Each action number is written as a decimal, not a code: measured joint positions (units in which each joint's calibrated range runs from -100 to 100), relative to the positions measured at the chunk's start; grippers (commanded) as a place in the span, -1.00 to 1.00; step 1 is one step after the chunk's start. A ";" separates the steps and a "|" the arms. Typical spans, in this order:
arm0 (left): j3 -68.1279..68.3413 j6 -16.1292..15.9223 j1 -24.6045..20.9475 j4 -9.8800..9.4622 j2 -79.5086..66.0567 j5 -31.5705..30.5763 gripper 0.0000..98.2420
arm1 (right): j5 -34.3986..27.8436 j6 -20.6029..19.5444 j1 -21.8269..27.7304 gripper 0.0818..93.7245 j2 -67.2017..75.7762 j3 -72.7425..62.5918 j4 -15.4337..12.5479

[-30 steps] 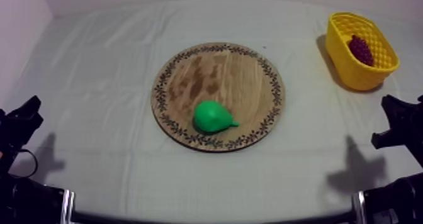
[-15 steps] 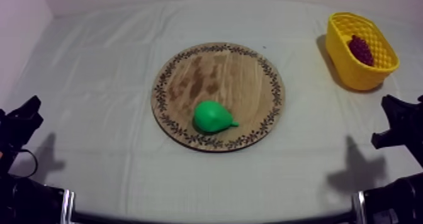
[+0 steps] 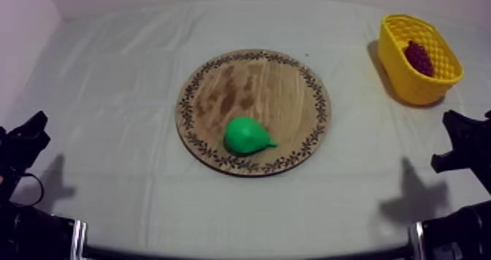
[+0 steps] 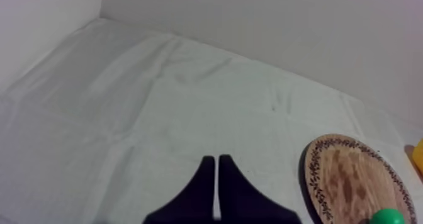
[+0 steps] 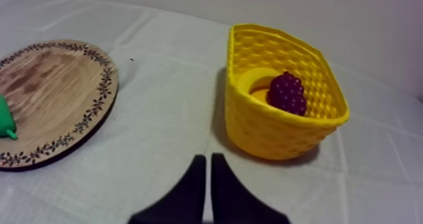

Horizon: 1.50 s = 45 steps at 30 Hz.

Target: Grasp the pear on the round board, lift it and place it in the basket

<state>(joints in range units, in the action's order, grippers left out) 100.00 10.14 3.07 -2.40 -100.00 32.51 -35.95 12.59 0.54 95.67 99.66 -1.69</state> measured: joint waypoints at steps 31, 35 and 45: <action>0.00 0.00 0.00 0.00 0.00 0.00 -1.00 | 0.00 -0.04 0.00 -0.99 0.00 0.00 0.00; 0.00 0.00 0.00 0.00 0.00 0.00 -1.00 | 0.00 -0.04 0.12 -0.97 0.00 0.00 0.00; 0.00 0.00 0.00 0.00 0.00 0.00 -1.00 | 7.42 3.28 0.06 -0.99 -1.47 -1.83 0.02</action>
<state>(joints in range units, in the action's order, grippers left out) 100.00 10.14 3.07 -2.40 -100.00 32.51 -28.53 15.87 0.60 94.21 97.83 -1.67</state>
